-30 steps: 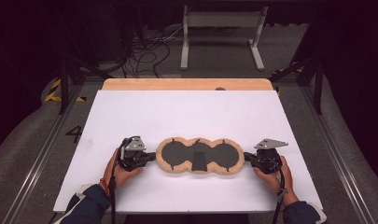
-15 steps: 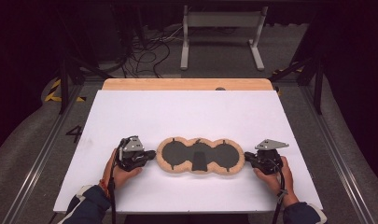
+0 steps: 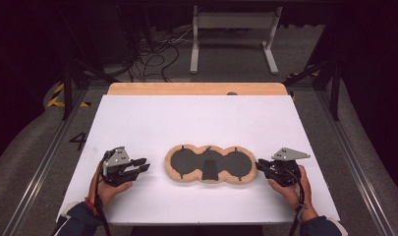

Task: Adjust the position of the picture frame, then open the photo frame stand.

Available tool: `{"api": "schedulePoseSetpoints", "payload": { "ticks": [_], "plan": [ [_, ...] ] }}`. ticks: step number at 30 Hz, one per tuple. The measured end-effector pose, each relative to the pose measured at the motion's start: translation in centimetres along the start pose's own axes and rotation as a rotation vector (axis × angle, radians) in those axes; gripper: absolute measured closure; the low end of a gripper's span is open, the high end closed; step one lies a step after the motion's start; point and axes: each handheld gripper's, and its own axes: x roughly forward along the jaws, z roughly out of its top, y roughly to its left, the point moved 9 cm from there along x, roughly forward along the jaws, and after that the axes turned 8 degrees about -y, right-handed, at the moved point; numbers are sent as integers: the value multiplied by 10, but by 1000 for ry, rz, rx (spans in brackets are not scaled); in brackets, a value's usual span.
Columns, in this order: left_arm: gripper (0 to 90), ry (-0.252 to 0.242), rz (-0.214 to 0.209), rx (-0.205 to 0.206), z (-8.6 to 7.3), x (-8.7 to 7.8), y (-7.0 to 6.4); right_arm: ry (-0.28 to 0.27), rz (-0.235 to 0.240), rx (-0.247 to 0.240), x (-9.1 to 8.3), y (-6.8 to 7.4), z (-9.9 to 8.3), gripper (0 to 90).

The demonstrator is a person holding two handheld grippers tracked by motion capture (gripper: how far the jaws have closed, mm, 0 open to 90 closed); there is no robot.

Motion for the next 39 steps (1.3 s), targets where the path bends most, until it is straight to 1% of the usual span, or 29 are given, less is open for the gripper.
{"api": "schedulePoseSetpoints", "payload": {
  "ticks": [1, 2, 3, 4, 5, 6, 7, 10, 12, 15, 17, 19, 22, 23, 25, 28, 29, 31, 32, 33, 34, 36, 37, 39],
  "plan": [
    [698, -10, -5, 2, -1, -5, -2, -14, 21, 4, -2, 4, 3, 770],
    [676, -16, -7, 3, -3, -10, -4, -24, 37, 3, -4, 8, 4, 760],
    [651, -16, -6, 8, -5, -13, -5, -28, 56, -3, -6, 13, 6, 752],
    [635, -15, -2, 8, -8, -16, -7, -29, 61, -11, -7, 17, 6, 748],
    [598, -7, 3, 15, -10, -18, -7, -33, 79, -17, -8, 22, 7, 742],
    [585, -7, 3, 15, -10, -18, -7, -33, 79, -17, -8, 22, 7, 742],
    [585, 2, 9, 21, -14, -20, -8, -35, 91, -19, -9, 25, 8, 735],
    [503, 22, 20, 15, -23, -23, -11, -30, 135, -33, -10, 38, 9, 693],
    [468, 25, 16, 10, -26, -23, -14, -19, 166, -40, -8, 46, 9, 658],
    [423, 27, 9, 18, -28, -24, -18, -6, 196, -53, -6, 58, 10, 603],
    [406, 30, 10, 16, -30, -24, -20, -6, 221, -41, -3, 64, 11, 564],
    [399, 35, 8, 17, -32, -24, -21, 0, 237, -36, 1, 69, 11, 541],
    [388, 37, 17, 8, -33, -26, -20, 10, 268, -19, 6, 76, 12, 521],
    [387, 34, 17, 13, -32, -26, -20, 14, 276, -14, 9, 79, 12, 519],
    [384, 30, 17, 9, -31, -25, -20, 21, 296, -10, 12, 85, 12, 523],
    [379, 35, 14, 11, -32, -24, -20, 45, 316, -5, 17, 94, 11, 533],
    [379, 43, 17, 13, -32, -23, -20, 45, 316, -5, 17, 94, 11, 533],
    [364, 45, 14, 18, -32, -21, -21, 64, 335, 11, 21, 100, 10, 534],
    [360, 44, 13, 16, -31, -21, -21, 66, 348, 25, 23, 103, 10, 551],
    [355, 44, 13, 16, -31, -20, -22, 78, 363, 42, 24, 105, 9, 570],
    [345, 46, 17, 19, -31, -20, -22, 84, 366, 45, 25, 106, 8, 577],
    [314, 43, 24, 12, -31, -19, -21, 98, 374, 40, 27, 110, 6, 602],
    [308, 43, 22, 13, -31, -19, -20, 105, 388, 39, 27, 113, 6, 610],
    [301, 47, 23, 1, -32, -19, -20, 112, 406, 52, 29, 116, 6, 614]
  ]
}}
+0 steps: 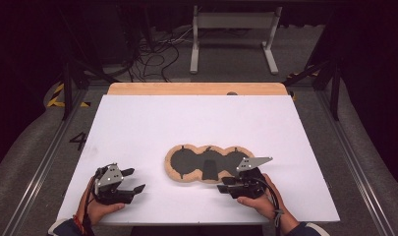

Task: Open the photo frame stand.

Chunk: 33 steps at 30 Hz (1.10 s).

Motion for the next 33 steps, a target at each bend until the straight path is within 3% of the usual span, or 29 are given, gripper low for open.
{"api": "schedulePoseSetpoints", "payload": {
  "ticks": [9, 12, 13, 14, 15, 16, 17, 24, 33],
  "plan": [
    [283, 9, -4, 10, 0, 2, -3, 13, 39, 47, 13, 5, 2, 617],
    [259, 13, 0, 0, 0, 2, -3, -10, 70, 120, 12, 3, 4, 555],
    [242, 13, 0, 0, 0, 2, -3, -10, 70, 120, 12, 3, 4, 555],
    [226, 8, -5, -9, 1, 3, -3, -18, 134, 217, 12, 3, 6, 518],
    [226, 9, -8, -17, 1, 3, -2, -18, 134, 217, 12, 3, 6, 518],
    [216, 9, -4, -23, 1, 3, -2, -20, 149, 251, 12, 2, 6, 516],
    [206, 8, -7, -23, 1, 4, -2, -36, 180, 324, 13, 0, 9, 513],
    [182, 12, -9, -30, 2, 7, -4, -81, 211, 528, 14, -5, 18, 521],
    [179, 19, -23, -30, 4, 11, -7, -114, 175, 668, 14, -12, 20, 573]
  ]
}}
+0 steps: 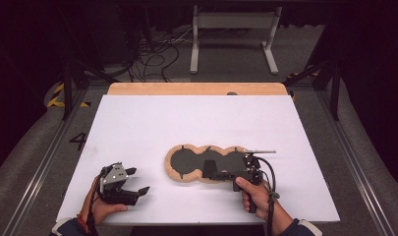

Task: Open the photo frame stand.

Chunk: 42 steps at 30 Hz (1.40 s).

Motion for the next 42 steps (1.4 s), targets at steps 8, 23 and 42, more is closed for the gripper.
{"api": "schedulePoseSetpoints", "payload": {
  "ticks": [8, 23, 42],
  "plan": [
    [186, -22, -34, -59, 16, 18, 6, -57, -12, 49, 7, -3, 8, 611],
    [192, -42, -125, -197, 53, 62, 19, -79, 10, 89, 20, -3, 12, 603],
    [180, 13, -253, -267, 54, 83, 9, -52, 25, -44, 21, -3, 9, 684]
  ]
}}
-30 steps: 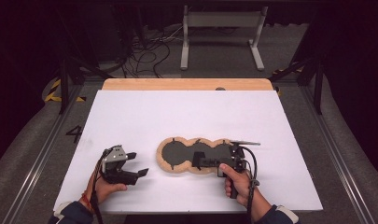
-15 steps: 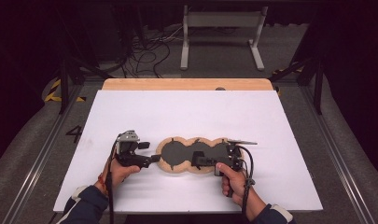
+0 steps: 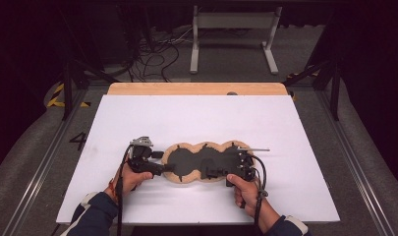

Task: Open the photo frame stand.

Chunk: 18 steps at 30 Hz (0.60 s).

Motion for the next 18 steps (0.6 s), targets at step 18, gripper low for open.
{"api": "schedulePoseSetpoints", "payload": {
  "ticks": [18],
  "plan": [
    [352, -32, -37, 35, 8, -2, -13, -2, 2, -84, -1, 5, 1, 702]
  ]
}}
